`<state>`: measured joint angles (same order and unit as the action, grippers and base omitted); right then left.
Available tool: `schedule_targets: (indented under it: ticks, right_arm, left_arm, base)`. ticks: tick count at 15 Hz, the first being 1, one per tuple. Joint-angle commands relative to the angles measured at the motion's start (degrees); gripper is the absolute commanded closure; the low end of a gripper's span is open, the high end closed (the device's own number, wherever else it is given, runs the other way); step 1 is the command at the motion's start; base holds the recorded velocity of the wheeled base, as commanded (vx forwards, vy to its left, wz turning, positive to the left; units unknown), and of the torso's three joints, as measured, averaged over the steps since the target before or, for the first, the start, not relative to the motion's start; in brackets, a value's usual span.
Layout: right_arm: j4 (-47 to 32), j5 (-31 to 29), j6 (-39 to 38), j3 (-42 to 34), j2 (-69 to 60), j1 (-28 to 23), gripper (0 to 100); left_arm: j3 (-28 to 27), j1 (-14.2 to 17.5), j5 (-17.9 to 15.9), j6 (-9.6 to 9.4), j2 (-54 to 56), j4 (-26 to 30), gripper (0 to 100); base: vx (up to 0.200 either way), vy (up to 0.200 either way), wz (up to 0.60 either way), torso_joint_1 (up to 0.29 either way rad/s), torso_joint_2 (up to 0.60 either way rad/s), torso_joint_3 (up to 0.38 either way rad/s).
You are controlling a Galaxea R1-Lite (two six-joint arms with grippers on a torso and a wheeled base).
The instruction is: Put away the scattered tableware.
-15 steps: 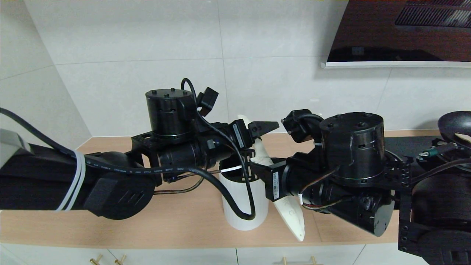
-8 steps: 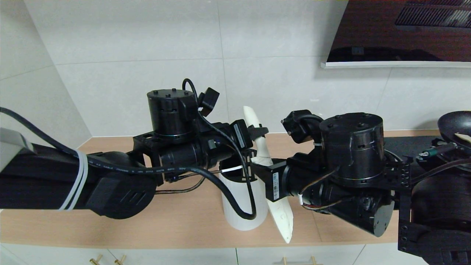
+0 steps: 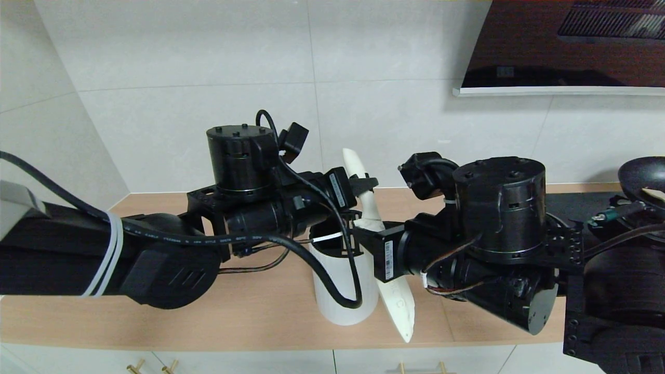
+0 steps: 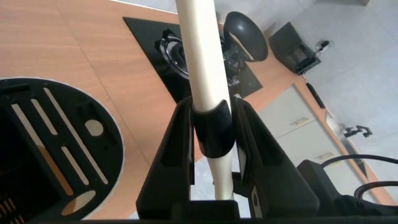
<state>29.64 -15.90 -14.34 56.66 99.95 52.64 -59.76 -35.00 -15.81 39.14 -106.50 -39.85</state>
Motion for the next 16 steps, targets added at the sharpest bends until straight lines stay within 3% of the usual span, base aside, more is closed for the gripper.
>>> schedule_targets:
  ticks: [1,2,3,6,13,16]
  right_arm:
    - [0.1,0.0,-0.1,0.0,-0.3,0.0,100]
    - [0.2,0.0,-0.1,0.1,-0.2,0.0,100]
    - [0.2,0.0,-0.1,0.1,-0.3,0.0,0]
    - [1.7,0.0,-0.1,-0.1,-0.3,0.0,0]
    - [1.6,-2.3,0.4,-0.7,-7.1,-2.1,0]
    - [1.1,-2.1,0.7,-0.8,-12.0,-6.1,0]
  left_arm:
    - [0.0,0.0,0.0,0.06,0.1,0.0,100]
    - [0.0,0.0,-0.1,0.06,0.2,0.0,100]
    - [0.0,0.0,-0.1,0.49,0.1,0.0,100]
    - [-0.3,0.0,-0.2,1.73,0.2,0.0,100]
    - [-0.5,1.9,1.7,1.29,3.9,0.0,100]
    - [-0.2,5.4,2.9,-2.05,9.8,0.0,100]
  base:
    - [0.0,0.0,0.0,0.0,0.0,0.0]
    - [0.0,0.0,0.0,0.0,0.0,0.0]
    - [0.0,0.0,0.0,0.0,0.0,0.0]
    - [0.0,0.0,0.0,0.0,0.0,0.0]
    - [0.0,0.0,0.0,0.0,0.0,0.0]
    - [0.0,0.0,0.0,0.0,0.0,0.0]
